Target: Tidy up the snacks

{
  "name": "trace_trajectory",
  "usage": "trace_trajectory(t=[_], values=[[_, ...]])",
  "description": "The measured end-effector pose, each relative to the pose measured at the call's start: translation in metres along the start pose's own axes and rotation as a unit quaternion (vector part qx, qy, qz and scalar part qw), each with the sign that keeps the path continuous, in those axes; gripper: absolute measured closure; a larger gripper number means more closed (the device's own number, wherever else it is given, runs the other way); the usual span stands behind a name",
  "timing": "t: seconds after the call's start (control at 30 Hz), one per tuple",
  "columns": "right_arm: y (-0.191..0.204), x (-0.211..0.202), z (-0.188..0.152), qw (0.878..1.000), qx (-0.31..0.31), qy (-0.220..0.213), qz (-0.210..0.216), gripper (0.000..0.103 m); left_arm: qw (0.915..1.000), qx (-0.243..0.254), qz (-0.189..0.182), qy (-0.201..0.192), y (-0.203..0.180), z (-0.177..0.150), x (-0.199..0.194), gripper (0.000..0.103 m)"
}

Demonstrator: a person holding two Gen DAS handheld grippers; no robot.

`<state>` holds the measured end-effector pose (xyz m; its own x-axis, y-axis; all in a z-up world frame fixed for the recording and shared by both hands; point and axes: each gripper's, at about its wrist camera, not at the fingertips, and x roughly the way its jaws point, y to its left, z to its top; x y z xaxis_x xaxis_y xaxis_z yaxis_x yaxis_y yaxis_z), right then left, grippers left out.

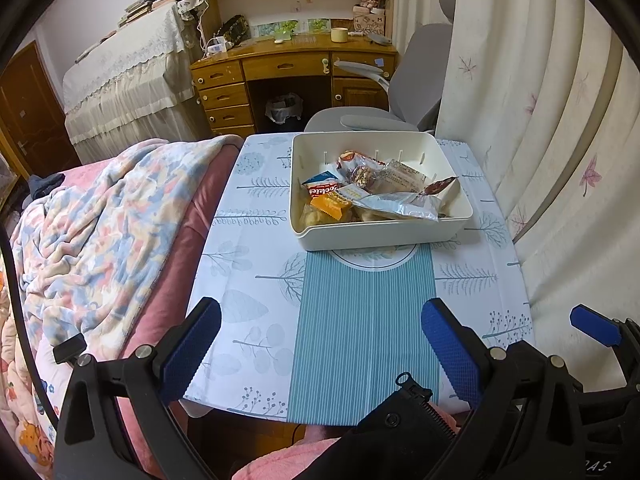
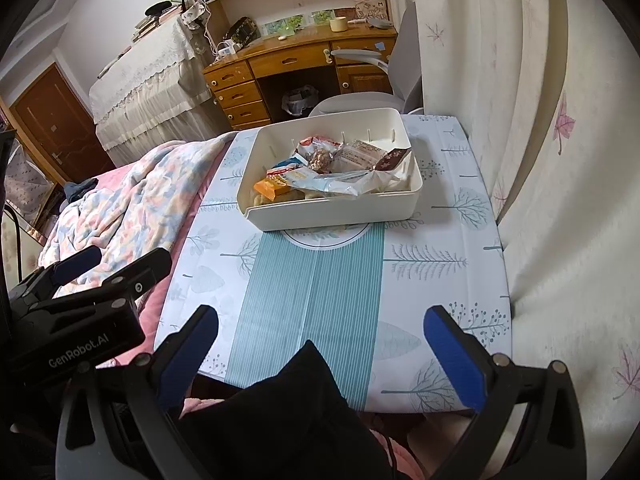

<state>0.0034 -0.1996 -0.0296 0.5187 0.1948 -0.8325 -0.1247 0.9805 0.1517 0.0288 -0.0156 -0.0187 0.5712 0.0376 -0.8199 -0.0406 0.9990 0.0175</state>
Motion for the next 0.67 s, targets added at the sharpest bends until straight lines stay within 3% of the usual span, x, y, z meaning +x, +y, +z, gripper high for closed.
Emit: trace_trajectory(t=[0.67], values=[[0.0006,-0.0004,0.0001,1.0,0.001,0.001,0.001,0.0,1.0,-0.001,0.0,0.0,-0.0005,0.0018,-0.0003,0.003]])
